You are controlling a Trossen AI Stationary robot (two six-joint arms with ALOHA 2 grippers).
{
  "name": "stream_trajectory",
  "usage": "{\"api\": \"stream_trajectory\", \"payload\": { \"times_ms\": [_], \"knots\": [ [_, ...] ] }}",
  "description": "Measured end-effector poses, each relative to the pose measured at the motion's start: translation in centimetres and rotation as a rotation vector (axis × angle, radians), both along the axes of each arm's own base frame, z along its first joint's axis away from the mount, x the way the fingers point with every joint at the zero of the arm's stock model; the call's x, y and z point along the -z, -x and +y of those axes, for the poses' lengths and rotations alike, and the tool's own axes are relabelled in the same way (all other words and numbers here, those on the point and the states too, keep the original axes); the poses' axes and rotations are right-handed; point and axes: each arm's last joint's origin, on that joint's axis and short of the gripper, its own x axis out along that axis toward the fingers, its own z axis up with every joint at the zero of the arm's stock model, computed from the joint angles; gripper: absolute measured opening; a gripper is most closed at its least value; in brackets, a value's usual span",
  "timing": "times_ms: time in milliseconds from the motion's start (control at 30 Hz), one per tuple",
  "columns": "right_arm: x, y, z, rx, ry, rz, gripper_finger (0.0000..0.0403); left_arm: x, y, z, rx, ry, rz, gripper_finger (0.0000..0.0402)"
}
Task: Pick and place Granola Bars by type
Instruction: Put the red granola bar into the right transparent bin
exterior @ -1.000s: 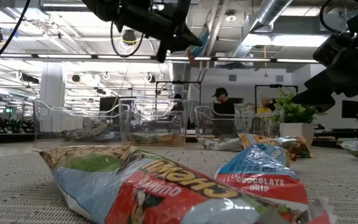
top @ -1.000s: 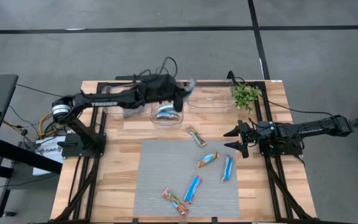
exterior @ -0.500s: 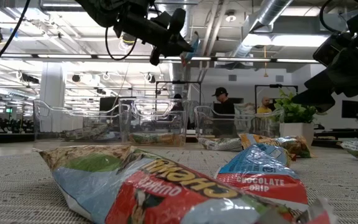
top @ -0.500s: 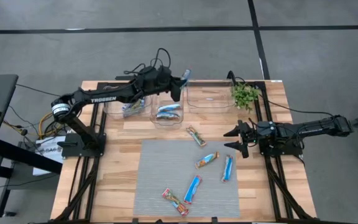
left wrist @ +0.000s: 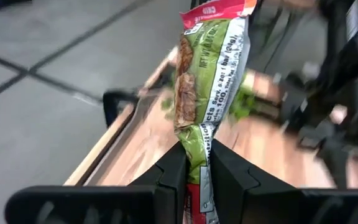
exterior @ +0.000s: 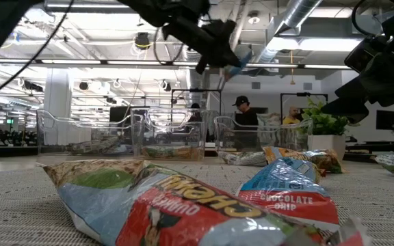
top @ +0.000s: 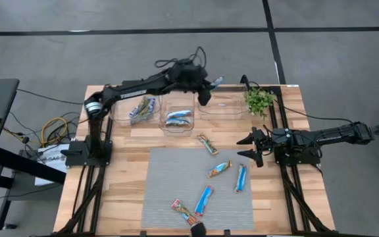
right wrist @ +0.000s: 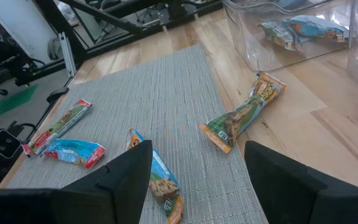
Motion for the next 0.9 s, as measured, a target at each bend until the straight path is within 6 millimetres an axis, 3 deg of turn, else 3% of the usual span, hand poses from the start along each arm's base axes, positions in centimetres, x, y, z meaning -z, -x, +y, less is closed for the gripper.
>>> {"api": "stream_trajectory", "payload": {
  "times_ms": [267,467,667,900],
  "knots": [
    [0.0,0.0,0.0,0.000,0.000,0.000,0.0249,1.0,-3.3,0.9,0.078,-0.033,0.217,0.0052],
    [0.0,0.0,0.0,0.000,0.000,0.000,0.0249,2.3,-3.9,1.0,0.094,-0.052,0.260,0.0052],
    [0.0,0.0,0.0,0.000,0.000,0.000,0.0249,2.3,-3.9,1.2,0.050,-0.134,0.294,0.0055],
    [0.0,0.0,0.0,0.000,0.000,0.000,0.0249,2.3,-3.8,1.3,0.056,-0.160,0.304,0.0117]
  ]
}}
